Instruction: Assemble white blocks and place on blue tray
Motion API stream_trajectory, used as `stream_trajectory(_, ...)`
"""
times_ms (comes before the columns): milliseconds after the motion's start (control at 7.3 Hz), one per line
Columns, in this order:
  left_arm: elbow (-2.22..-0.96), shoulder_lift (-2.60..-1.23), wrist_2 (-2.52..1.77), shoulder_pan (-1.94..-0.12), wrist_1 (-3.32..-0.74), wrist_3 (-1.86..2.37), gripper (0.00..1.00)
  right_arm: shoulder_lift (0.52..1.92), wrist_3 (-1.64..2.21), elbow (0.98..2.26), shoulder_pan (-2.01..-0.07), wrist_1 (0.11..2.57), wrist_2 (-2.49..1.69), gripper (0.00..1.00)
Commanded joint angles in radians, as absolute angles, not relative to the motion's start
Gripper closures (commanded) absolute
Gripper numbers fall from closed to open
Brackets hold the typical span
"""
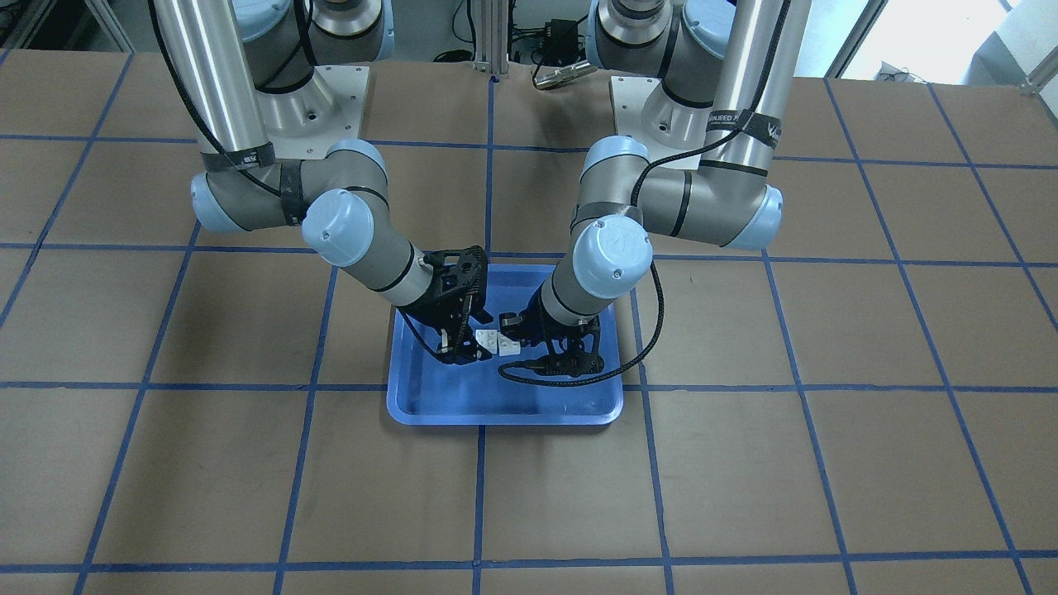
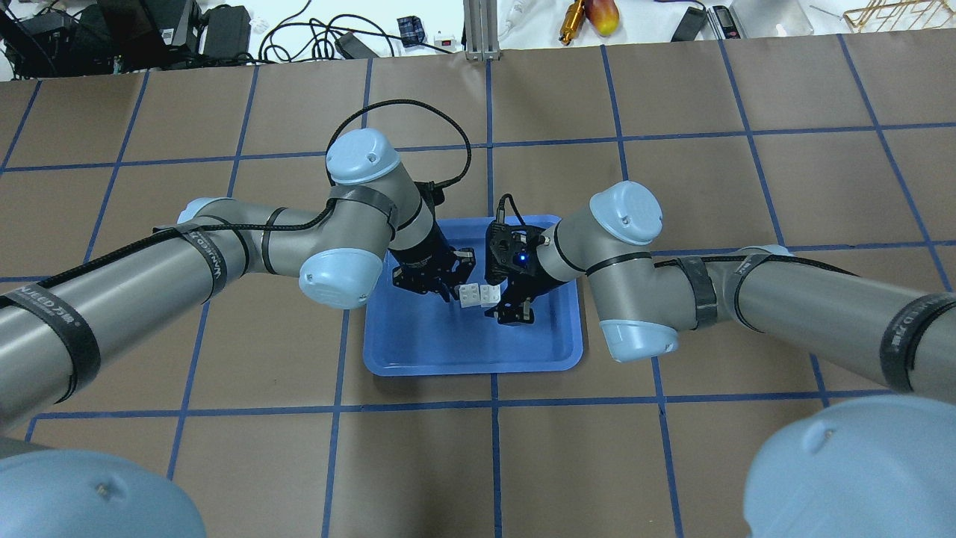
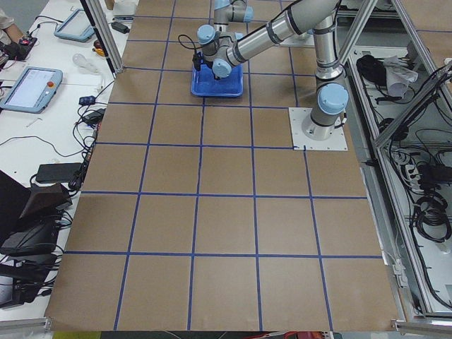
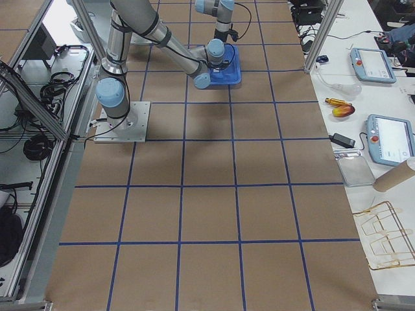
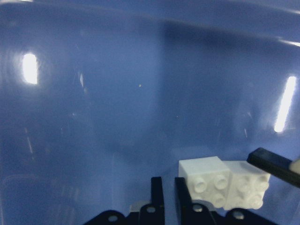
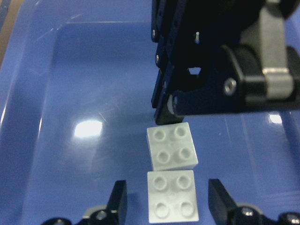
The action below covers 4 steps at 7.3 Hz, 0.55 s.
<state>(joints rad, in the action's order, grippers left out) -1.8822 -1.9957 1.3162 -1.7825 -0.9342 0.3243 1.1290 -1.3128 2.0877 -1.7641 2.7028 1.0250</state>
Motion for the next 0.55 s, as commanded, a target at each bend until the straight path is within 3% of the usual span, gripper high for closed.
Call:
stream_trajectory(0, -1.881, -1.996, 1.316, -1.787, -0.933, 0.33, 0.78, 1.132, -1.307, 2.086, -1.761, 2.701, 1.028, 0.26)
stream_trajectory(411, -1.881, -1.996, 1.316, -1.789, -0.933, 0.328, 0.78, 1.192, -1.026, 2.083, -1.736, 2.704, 1.064, 0.05)
